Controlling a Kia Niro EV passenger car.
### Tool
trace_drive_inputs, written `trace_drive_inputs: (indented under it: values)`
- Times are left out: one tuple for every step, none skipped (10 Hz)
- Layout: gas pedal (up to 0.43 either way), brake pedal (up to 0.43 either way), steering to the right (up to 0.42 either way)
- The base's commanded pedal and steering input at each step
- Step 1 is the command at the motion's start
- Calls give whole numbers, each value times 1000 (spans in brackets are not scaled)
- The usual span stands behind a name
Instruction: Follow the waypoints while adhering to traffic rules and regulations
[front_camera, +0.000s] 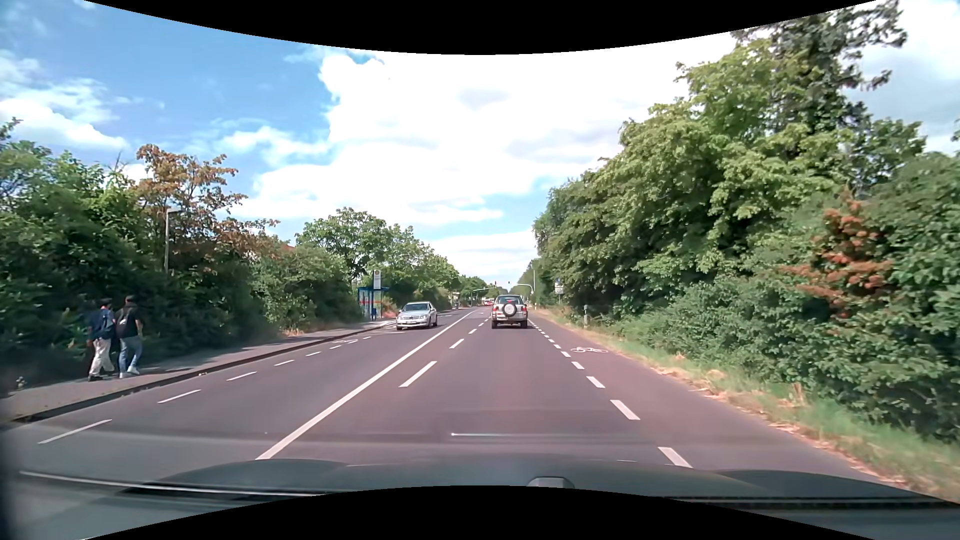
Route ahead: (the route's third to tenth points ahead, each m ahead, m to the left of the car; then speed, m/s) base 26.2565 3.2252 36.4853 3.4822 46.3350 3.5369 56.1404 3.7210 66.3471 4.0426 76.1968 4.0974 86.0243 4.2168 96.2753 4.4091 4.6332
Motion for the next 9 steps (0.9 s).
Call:
trace_drive_inputs:
  values:
    - [0, 0, -5]
    - [0, 0, -5]
    - [0, 0, -5]
    - [0, 0, -5]
    - [0, 0, -5]
    - [0, 0, -5]
    - [0, 0, -5]
    - [0, 0, -5]
    - [0, 0, -5]
